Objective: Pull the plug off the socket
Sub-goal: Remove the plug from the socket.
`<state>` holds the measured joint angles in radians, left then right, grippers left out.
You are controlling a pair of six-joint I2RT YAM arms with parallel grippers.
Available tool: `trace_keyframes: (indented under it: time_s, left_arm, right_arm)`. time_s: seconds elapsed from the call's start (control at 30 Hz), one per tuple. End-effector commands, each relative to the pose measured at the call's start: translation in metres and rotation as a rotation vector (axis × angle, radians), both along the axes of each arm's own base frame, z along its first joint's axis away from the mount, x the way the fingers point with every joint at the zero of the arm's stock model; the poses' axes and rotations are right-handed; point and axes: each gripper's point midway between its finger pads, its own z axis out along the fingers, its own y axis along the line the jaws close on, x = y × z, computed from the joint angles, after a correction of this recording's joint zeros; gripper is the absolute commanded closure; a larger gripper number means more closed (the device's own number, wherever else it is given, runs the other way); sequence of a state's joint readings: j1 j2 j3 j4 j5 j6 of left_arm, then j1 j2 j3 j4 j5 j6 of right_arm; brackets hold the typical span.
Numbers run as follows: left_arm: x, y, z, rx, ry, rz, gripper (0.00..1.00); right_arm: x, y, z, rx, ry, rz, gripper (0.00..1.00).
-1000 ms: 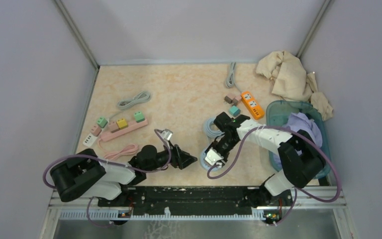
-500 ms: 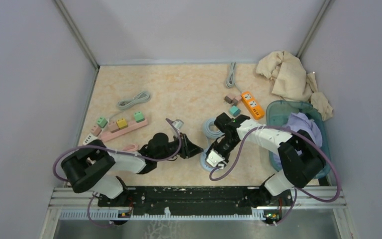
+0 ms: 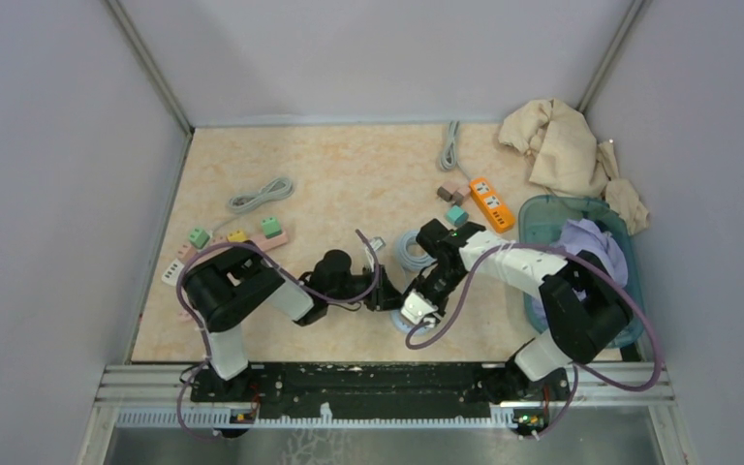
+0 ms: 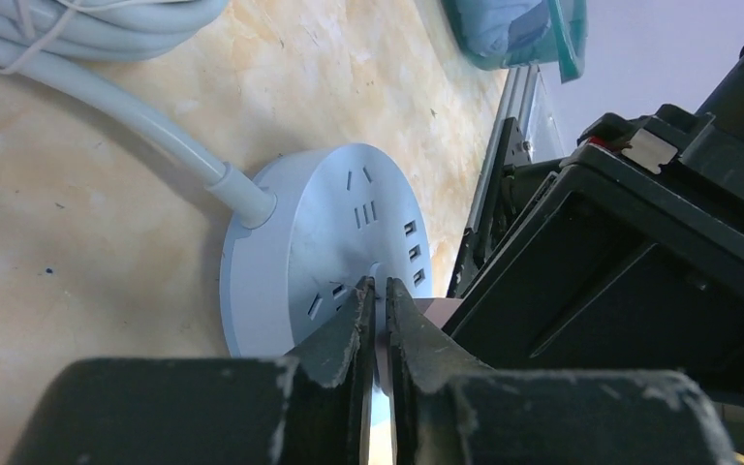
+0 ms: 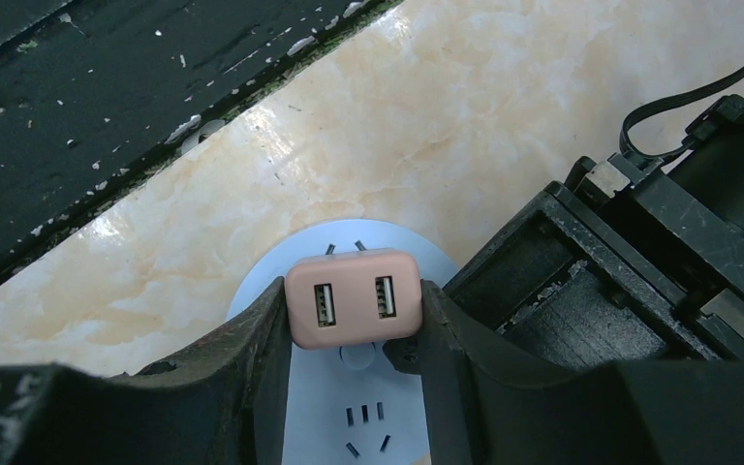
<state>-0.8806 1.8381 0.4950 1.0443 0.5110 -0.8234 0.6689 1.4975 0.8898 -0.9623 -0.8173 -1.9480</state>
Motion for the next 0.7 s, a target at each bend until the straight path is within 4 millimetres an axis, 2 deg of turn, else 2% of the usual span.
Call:
trace_keyframes:
  time_s: [0.0,0.17,0.3,0.5,0.67]
  left_arm:
    - [-0.019,0.013,-0.029,0.063,0.065,-0.046,0.86]
    - [-0.027,0.025,-0.048,0.109,0.091,-0.041,0.86]
    - [-0.03,0.031,-0.057,0.12,0.106,-0.027,0.87]
    - [-0.029,0.04,-0.068,0.14,0.125,-0.01,0.87]
    - [-0.025,0.047,-0.075,0.16,0.13,-0.005,0.87]
  right_arm:
    - [0.003,-0.002,0.0,-0.045,0.016,0.007,0.99]
    - [0.002,0.017,0.007,-0.03,0.119,-0.073,1.0]
    - [0.003,0.025,0.012,-0.03,0.133,-0.093,1.0]
    - [0.017,0.011,0.003,-0.069,0.095,-0.13,1.0]
    - [0.003,0.001,0.003,-0.051,0.099,-0.057,1.0]
